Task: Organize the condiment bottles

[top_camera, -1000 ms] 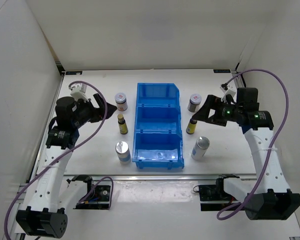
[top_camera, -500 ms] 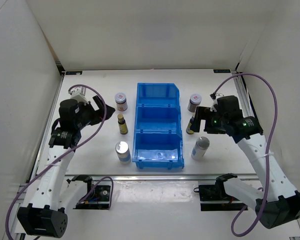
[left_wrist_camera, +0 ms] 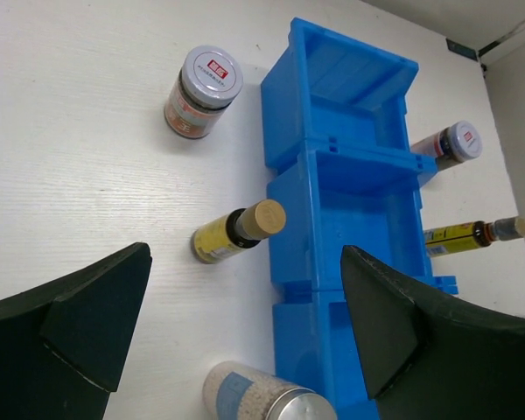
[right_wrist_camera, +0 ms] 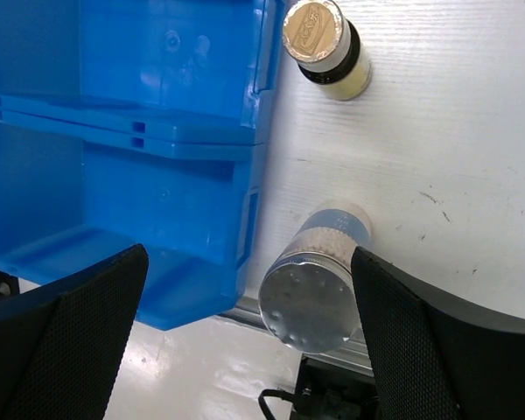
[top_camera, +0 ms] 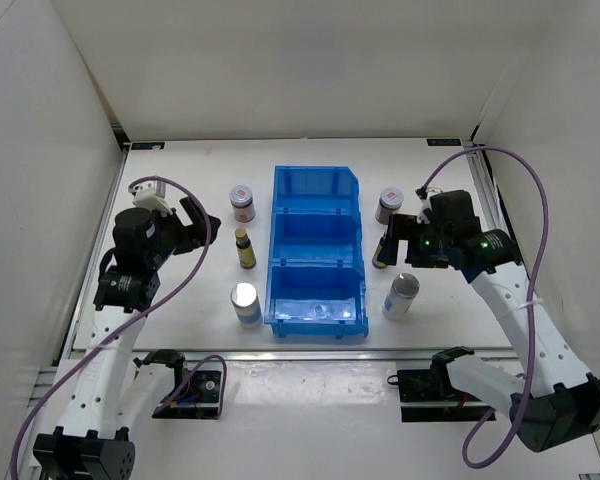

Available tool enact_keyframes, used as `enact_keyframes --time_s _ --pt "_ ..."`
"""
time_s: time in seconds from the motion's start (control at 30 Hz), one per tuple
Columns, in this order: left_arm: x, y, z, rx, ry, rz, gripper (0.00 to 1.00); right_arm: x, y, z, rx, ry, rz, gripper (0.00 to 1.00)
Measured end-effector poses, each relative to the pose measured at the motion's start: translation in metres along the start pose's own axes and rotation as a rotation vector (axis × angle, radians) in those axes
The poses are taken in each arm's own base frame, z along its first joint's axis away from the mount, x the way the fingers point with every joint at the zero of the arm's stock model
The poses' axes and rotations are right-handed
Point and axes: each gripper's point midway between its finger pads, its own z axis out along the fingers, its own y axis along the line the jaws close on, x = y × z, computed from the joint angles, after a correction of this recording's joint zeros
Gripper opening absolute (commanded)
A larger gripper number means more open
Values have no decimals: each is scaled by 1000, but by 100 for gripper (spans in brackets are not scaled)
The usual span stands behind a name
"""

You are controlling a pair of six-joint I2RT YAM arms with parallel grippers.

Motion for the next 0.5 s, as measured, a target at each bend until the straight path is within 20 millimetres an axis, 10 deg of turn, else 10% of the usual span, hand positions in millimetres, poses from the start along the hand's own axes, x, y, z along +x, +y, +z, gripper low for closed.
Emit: enact_keyframes --time_s 0.5 --pt "25 29 1 -112 39 78 100 29 -16 24 75 202 18 95"
